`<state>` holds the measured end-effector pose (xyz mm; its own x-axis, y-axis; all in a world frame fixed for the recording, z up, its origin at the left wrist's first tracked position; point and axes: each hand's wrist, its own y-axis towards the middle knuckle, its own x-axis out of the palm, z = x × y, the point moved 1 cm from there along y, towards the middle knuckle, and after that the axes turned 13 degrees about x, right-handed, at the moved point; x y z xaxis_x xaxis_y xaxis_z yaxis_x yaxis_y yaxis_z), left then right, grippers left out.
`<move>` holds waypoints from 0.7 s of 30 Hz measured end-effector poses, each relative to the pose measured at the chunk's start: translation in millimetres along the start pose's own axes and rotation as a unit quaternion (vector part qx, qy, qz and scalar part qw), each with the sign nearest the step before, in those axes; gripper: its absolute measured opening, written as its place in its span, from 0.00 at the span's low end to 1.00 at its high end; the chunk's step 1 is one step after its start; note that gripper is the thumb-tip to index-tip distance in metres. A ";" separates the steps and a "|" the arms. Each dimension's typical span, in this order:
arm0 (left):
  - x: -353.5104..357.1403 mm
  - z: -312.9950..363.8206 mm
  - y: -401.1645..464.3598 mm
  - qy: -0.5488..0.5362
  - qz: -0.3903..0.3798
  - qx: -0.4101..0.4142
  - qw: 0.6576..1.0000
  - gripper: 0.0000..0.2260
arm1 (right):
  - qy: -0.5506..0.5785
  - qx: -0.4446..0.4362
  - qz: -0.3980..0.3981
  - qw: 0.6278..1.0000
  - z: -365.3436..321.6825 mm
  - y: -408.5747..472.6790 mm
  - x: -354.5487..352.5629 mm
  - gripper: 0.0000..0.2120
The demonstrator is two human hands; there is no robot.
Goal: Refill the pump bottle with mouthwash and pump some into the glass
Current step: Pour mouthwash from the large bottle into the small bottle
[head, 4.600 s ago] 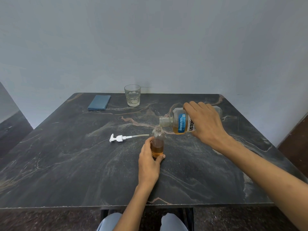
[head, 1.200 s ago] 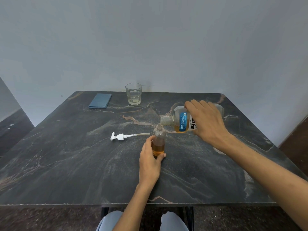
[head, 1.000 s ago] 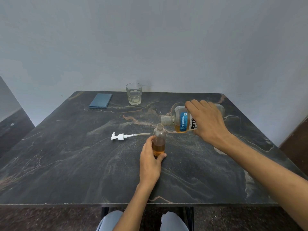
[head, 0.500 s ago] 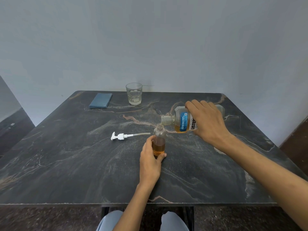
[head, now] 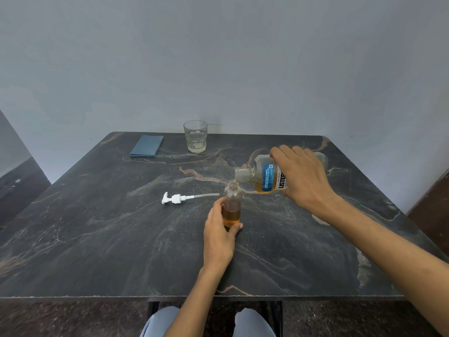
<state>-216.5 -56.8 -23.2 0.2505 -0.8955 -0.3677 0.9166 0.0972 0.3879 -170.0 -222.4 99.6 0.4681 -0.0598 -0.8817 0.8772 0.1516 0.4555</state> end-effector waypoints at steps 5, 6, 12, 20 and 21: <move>-0.1 -0.1 -0.1 -0.003 0.001 0.002 1.000 0.29 | 0.011 0.001 -0.009 1.000 -0.6 -0.4 -2.0 0.30; -0.1 0.0 -0.2 -0.004 0.001 0.003 1.000 0.29 | 0.012 0.000 -0.009 1.000 -0.8 -0.3 -2.4 0.30; -0.1 0.4 -0.1 -0.005 -0.001 0.003 1.000 0.29 | 0.010 0.000 -0.003 1.000 -0.9 0.7 -1.9 0.30; 0.3 -0.1 0.0 -0.007 0.000 0.002 1.000 0.29 | 0.011 -0.001 0.011 1.000 0.1 1.5 1.0 0.31; 0.3 -0.1 0.1 -0.005 0.000 0.002 1.000 0.29 | 0.008 -0.001 0.012 1.000 0.2 1.4 1.1 0.30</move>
<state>-216.3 -56.9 -23.4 0.2472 -0.8998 -0.3594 0.9156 0.0955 0.3906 -168.2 -222.4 99.3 0.4870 -0.0400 -0.8725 0.8658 0.1541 0.4761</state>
